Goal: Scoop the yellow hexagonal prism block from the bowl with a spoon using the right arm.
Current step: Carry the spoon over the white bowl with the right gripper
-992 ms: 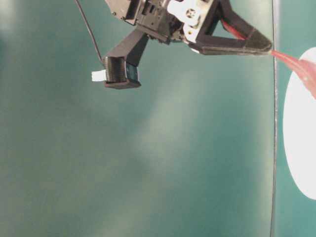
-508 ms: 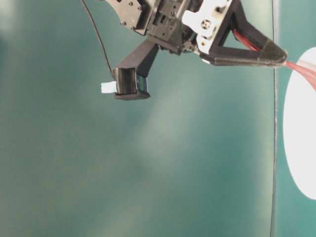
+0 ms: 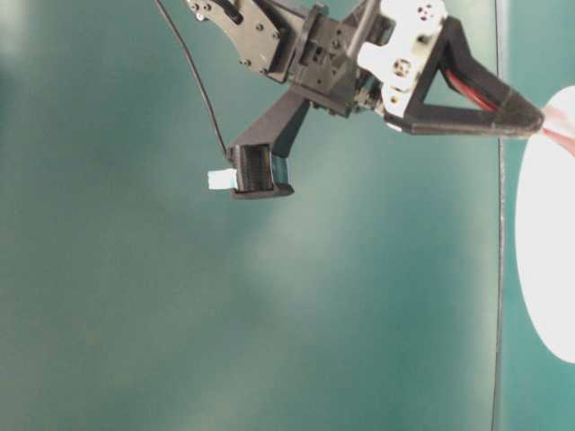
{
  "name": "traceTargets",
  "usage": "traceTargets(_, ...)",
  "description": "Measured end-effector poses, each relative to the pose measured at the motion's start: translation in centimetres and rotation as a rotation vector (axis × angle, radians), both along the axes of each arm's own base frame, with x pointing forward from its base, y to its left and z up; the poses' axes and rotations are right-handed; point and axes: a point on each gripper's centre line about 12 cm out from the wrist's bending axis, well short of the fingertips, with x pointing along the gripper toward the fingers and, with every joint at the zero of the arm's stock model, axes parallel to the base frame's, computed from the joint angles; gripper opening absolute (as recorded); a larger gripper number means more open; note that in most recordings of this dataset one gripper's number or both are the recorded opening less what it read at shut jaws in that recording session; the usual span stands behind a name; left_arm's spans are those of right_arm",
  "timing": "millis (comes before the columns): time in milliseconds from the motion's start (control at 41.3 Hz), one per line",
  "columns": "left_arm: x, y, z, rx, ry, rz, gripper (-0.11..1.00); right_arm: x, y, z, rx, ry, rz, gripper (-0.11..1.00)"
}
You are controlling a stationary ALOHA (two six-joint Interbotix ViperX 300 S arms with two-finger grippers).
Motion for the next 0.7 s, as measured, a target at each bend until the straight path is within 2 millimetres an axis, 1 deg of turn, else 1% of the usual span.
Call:
traceTargets(266, 0.0, 0.0, 0.0, 0.000, 0.000, 0.000, 0.07, 1.0, -0.3, 0.2, -0.014, -0.032, -0.009, 0.25)
traceTargets(460, 0.0, 0.0, 0.0, 0.000, -0.002, 0.000, 0.07, 1.5, -0.1, 0.1, -0.016, -0.037, -0.006, 0.25)
traceTargets(702, 0.0, 0.0, 0.0, 0.002, -0.002, 0.000, 0.07, 2.7, -0.6, 1.4, -0.036, -0.105, -0.024, 0.25)
